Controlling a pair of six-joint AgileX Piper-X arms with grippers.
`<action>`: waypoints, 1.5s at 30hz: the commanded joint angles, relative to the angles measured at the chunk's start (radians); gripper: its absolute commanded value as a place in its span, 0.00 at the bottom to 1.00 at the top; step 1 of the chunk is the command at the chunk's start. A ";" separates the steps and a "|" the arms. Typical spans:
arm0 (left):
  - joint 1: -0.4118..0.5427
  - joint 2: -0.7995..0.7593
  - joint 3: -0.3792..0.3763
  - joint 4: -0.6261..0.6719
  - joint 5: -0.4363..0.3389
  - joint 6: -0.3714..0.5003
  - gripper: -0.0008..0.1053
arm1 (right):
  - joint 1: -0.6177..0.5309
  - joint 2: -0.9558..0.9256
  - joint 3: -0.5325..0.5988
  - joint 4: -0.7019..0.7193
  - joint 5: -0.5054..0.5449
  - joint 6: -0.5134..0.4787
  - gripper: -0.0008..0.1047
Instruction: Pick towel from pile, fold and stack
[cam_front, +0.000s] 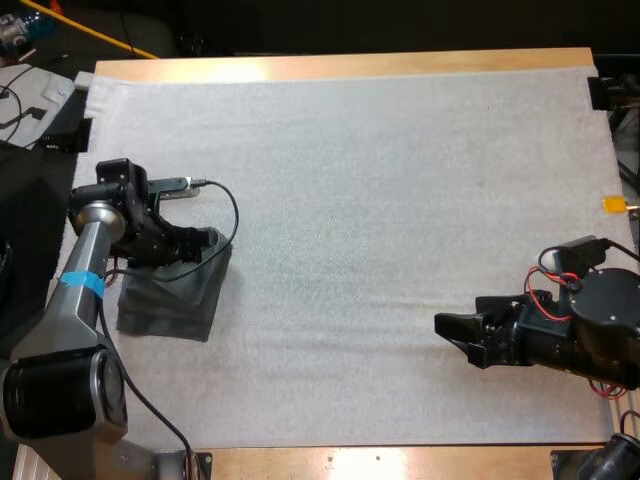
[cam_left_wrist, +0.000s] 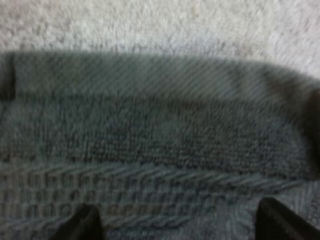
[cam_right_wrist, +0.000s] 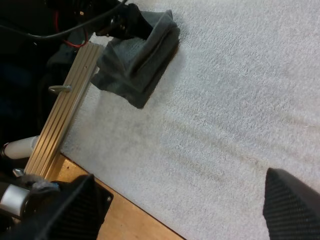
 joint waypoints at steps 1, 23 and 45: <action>-0.001 -0.012 -0.015 0.015 0.009 -0.011 0.59 | 0.001 -0.004 -0.005 -0.008 -0.003 0.004 0.64; -0.001 -0.479 -0.060 0.157 0.031 -0.019 0.59 | 0.002 0.008 -0.007 -0.005 0.209 -0.044 0.64; -0.138 -0.779 -0.057 0.265 0.036 -0.005 0.59 | -0.397 0.252 0.000 -0.149 0.252 -0.270 0.64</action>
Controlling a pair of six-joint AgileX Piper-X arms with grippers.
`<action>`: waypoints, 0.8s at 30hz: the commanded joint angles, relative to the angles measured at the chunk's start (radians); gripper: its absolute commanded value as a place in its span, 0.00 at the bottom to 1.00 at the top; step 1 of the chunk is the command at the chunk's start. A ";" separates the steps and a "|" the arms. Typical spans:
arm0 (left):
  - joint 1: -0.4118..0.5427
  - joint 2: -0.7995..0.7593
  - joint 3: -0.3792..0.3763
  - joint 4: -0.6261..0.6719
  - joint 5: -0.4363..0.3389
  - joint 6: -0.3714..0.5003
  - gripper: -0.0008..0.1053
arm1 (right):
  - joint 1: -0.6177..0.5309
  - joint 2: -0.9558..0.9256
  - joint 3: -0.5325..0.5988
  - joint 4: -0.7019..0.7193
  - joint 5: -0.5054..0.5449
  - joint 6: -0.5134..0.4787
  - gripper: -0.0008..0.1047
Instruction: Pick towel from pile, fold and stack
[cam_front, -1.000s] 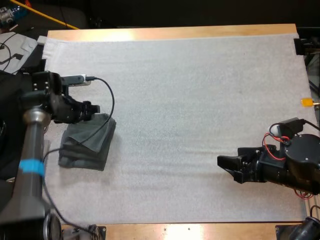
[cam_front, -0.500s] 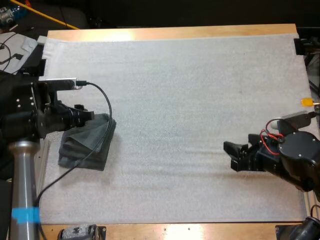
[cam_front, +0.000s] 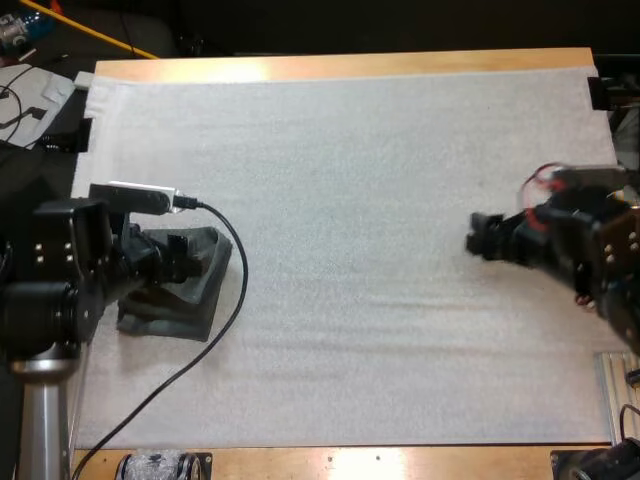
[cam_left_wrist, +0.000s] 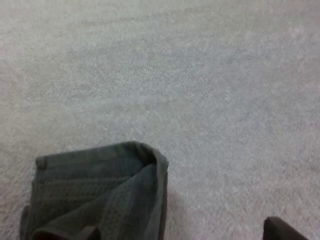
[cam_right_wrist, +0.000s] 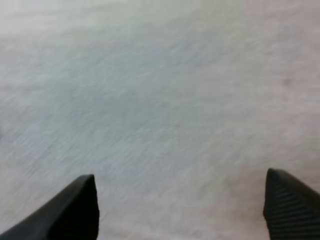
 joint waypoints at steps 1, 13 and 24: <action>-0.001 -0.029 -0.003 0.025 -0.009 0.009 0.59 | -0.140 0.009 -0.003 0.002 -0.027 -0.062 0.64; 0.000 -0.070 -0.006 0.035 -0.005 0.017 0.59 | -0.446 -0.078 -0.005 0.085 -0.061 -0.165 0.64; -0.001 -0.227 -0.003 0.052 -0.033 0.042 0.59 | -0.571 -0.360 -0.006 0.184 -0.037 -0.267 0.64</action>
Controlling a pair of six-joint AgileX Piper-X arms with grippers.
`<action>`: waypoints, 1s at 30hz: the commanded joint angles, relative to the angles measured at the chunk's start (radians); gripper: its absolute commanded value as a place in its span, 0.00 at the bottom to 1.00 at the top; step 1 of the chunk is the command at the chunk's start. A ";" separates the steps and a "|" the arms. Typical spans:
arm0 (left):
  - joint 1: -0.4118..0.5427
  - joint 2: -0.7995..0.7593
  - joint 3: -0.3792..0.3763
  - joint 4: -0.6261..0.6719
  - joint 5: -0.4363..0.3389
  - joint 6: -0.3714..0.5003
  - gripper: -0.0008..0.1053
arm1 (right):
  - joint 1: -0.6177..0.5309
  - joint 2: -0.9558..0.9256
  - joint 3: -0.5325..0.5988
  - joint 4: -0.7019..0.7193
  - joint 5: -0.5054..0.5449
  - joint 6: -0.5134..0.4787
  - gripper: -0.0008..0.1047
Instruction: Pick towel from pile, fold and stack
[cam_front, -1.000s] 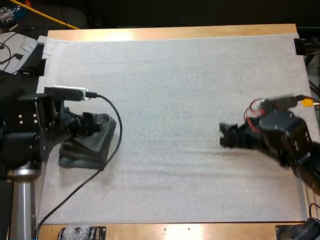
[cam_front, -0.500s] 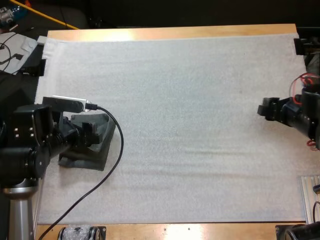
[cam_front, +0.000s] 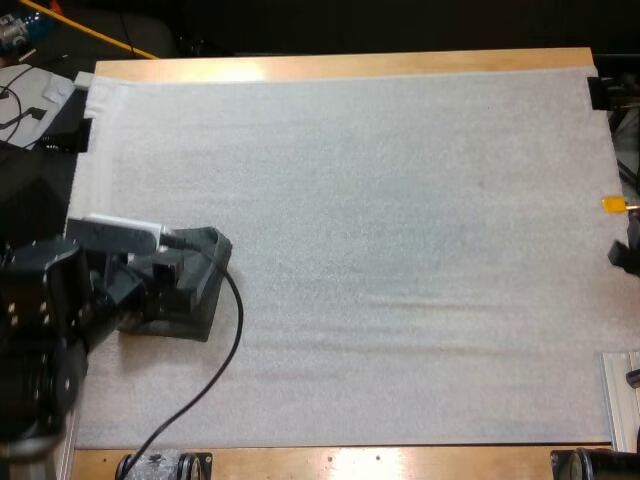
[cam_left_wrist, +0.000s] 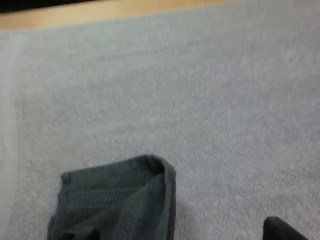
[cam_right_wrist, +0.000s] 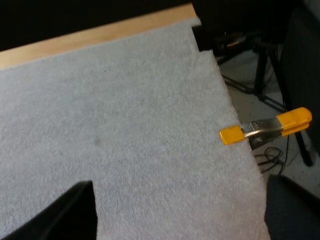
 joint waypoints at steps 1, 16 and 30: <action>-0.008 -0.070 -0.004 0.008 -0.016 0.008 0.59 | -0.002 -0.086 -0.006 0.031 -0.010 -0.032 0.65; -0.008 -0.469 0.154 0.034 -0.027 0.002 0.59 | 0.002 -0.350 -0.004 0.128 -0.027 -0.021 0.64; -0.006 -0.753 0.197 0.163 -0.023 0.017 0.59 | 0.000 -0.597 0.006 0.178 -0.031 -0.017 0.64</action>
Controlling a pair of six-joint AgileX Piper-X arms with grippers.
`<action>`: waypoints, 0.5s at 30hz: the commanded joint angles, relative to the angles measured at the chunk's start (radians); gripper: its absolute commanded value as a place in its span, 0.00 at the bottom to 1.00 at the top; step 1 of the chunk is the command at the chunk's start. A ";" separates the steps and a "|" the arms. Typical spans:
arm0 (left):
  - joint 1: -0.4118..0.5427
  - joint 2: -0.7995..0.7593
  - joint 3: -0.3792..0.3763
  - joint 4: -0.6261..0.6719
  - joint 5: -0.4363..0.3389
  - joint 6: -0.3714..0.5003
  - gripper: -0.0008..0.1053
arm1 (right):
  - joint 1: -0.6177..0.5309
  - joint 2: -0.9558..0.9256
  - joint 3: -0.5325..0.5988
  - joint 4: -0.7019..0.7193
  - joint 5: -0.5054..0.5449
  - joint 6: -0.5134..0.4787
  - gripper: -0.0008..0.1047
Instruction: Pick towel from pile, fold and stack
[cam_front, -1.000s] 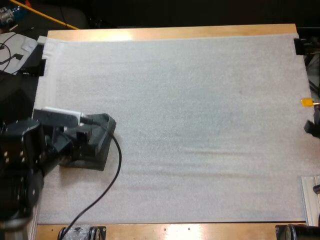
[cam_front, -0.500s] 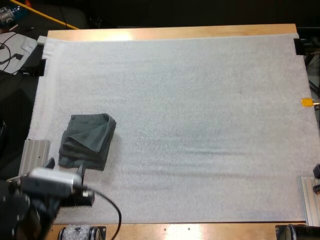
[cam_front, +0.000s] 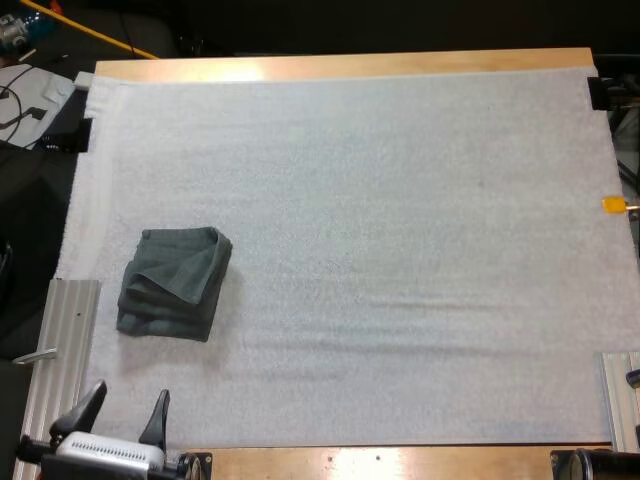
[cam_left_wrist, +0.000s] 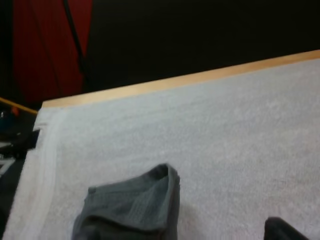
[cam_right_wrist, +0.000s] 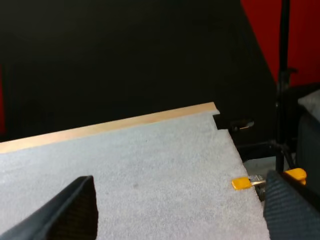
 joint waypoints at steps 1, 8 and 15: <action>-0.005 -0.049 -0.001 0.047 0.001 -0.001 0.59 | -0.002 -0.025 0.010 0.003 0.003 -0.009 0.64; -0.006 -0.190 0.000 0.176 0.008 0.006 0.59 | 0.002 -0.148 0.055 0.039 -0.003 0.010 0.64; -0.002 -0.230 0.002 0.225 0.021 0.014 0.59 | 0.003 -0.177 0.085 0.088 -0.006 0.021 0.63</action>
